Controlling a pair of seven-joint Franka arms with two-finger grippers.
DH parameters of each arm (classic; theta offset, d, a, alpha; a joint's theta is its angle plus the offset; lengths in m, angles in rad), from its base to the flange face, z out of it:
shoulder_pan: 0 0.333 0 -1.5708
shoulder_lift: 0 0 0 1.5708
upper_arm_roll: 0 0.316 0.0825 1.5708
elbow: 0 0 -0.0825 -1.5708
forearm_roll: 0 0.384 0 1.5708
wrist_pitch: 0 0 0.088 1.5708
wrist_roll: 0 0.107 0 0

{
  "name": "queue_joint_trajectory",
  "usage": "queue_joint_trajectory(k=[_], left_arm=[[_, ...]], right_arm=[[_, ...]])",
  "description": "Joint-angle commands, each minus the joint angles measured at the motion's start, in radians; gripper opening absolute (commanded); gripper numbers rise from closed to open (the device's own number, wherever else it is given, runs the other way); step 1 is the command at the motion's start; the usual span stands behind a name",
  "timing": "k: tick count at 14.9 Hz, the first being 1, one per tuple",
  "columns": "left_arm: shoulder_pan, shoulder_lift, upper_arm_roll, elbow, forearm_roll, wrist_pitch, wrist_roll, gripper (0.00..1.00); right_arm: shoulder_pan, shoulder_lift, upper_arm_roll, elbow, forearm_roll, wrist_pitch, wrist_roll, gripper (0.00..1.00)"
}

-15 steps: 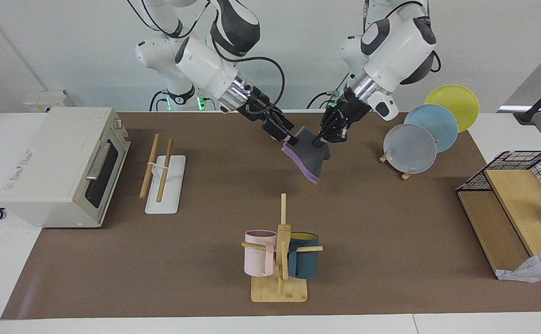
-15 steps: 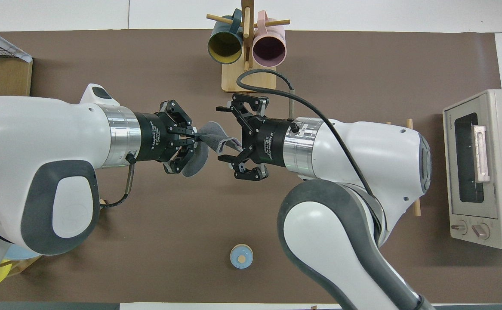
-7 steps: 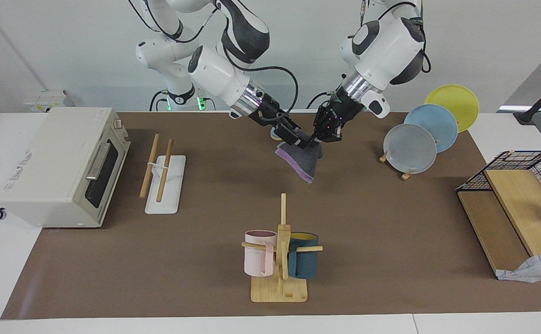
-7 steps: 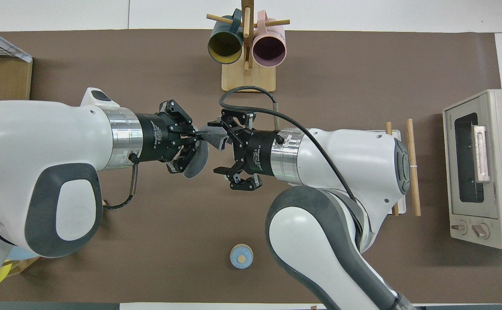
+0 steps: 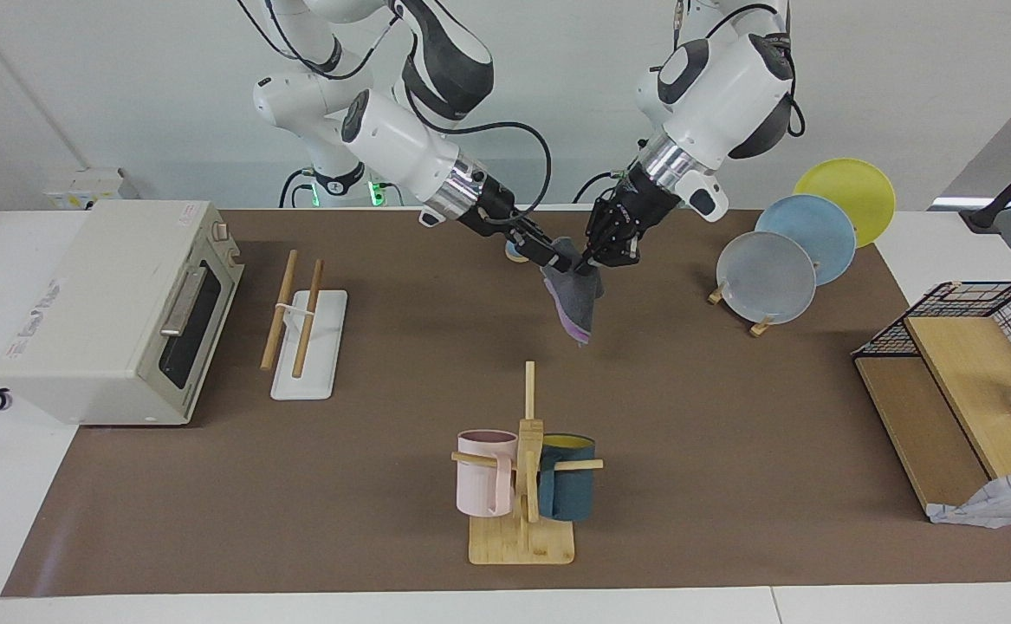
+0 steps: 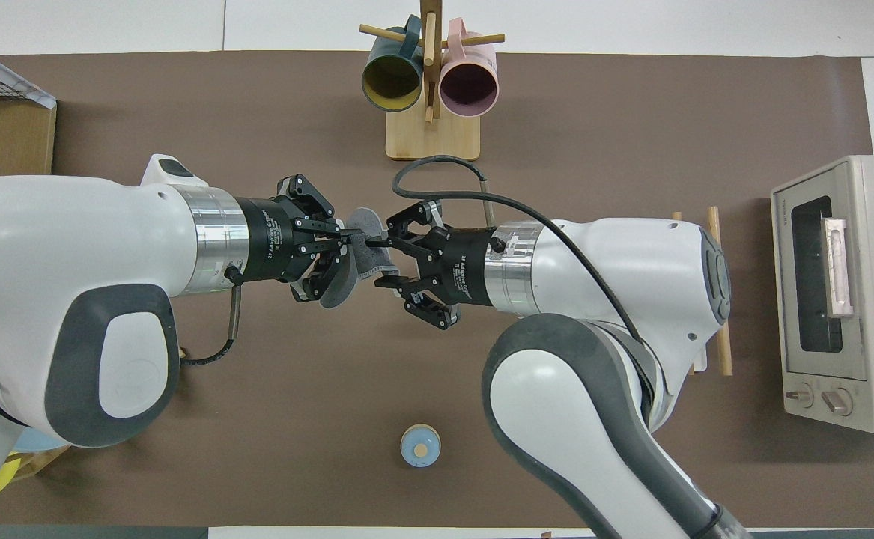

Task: Fold towel and hang on rack
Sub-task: 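Grasp the towel with the right gripper beside the left gripper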

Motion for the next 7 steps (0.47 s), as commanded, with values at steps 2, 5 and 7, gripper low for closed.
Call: queue_joint_trajectory(k=[2,5,7], left_arm=[[-0.013,-0.035,0.011,-0.033,-0.016,0.011,-0.013,0.0],[-0.013,-0.035,0.011,-0.033,-0.016,0.01,-0.021,0.0],[-0.013,-0.035,0.009,-0.033,-0.016,0.011,-0.03,0.0]], right_arm=[[-0.012,-0.024,0.006,-0.029,-0.02,-0.021,-0.034,0.0],[-0.032,-0.026,0.006,-0.027,-0.02,-0.055,-0.036,0.0],[-0.046,-0.024,0.006,-0.023,-0.02,-0.063,-0.037,0.0]])
